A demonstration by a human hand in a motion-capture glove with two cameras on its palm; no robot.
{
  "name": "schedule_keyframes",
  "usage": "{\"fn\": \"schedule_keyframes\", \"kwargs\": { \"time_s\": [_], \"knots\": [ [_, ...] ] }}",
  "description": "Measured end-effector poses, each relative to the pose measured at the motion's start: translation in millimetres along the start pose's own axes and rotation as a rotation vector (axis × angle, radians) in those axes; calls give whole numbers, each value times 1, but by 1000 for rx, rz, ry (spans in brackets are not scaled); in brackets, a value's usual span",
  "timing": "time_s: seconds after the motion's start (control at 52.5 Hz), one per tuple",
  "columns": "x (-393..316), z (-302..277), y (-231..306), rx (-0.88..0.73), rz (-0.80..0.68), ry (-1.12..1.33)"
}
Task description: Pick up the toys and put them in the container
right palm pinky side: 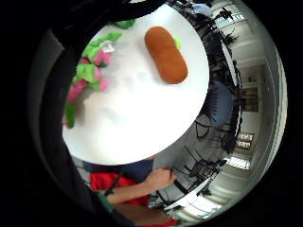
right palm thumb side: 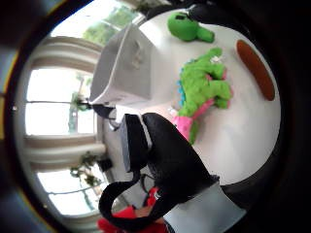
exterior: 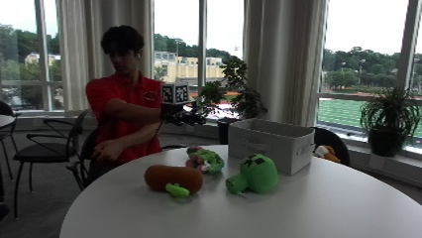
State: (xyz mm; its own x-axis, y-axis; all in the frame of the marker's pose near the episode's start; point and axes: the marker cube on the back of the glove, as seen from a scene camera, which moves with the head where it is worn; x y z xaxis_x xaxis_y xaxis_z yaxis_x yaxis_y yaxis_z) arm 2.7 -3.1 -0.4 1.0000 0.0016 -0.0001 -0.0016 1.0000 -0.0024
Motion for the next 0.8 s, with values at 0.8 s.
{"fn": "schedule_keyframes", "kwargs": {
  "time_s": [0.8],
  "knots": [
    [-38, 52, -25, 7, -43, -20]
  ]
}}
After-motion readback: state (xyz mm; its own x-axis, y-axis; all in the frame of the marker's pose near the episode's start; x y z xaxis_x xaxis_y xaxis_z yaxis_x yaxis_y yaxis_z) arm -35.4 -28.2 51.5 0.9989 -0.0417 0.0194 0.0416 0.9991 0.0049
